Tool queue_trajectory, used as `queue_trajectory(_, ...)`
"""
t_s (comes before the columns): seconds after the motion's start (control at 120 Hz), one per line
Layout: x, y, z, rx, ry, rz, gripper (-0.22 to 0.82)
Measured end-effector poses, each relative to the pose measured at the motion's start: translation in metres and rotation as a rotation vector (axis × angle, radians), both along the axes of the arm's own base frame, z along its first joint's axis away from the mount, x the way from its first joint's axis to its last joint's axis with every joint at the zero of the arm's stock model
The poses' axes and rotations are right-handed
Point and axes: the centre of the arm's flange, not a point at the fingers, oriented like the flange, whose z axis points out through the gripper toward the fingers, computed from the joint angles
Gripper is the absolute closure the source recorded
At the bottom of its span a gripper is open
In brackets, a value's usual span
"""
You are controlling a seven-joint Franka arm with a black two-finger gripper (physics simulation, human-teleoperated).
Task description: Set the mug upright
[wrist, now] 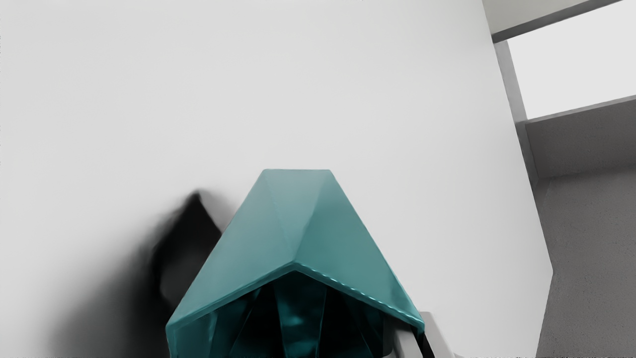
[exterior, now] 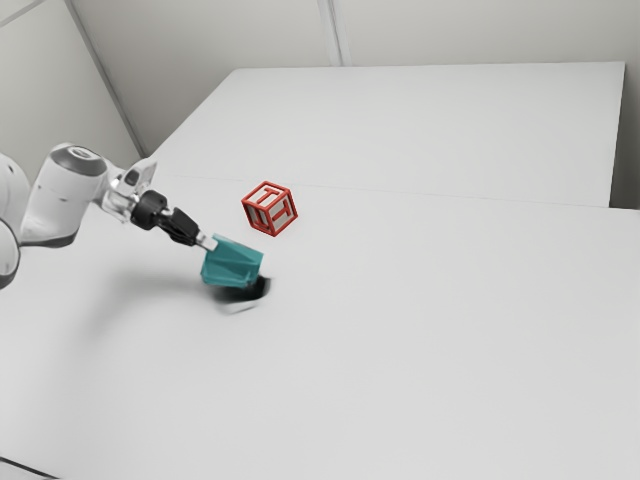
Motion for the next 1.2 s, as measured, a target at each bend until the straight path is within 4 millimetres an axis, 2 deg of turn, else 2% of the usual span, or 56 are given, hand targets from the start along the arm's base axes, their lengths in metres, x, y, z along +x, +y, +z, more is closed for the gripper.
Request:
queue_trajectory(0.083, 0.000, -0.008, 0.023, 0.068, -0.038, -0.025, 0.79)
queue_trajectory(0.233, 0.000, -0.029, 0.051, 0.228, -0.091, -0.088, 0.79)
queue_trajectory(0.392, -0.004, -0.077, 0.076, 0.463, -0.173, -0.192, 0.79)
queue_trajectory(0.517, -0.012, -0.106, 0.084, 0.640, -0.229, -0.242, 0.79)
queue_trajectory(0.758, -0.039, -0.139, 0.101, 0.866, -0.264, -0.226, 0.79)
queue_trajectory(1.0, -0.063, -0.188, 0.096, 0.945, -0.225, -0.179, 0.79)
queue_trajectory(1.2, -0.075, -0.203, 0.085, 0.965, -0.166, -0.111, 0.79)
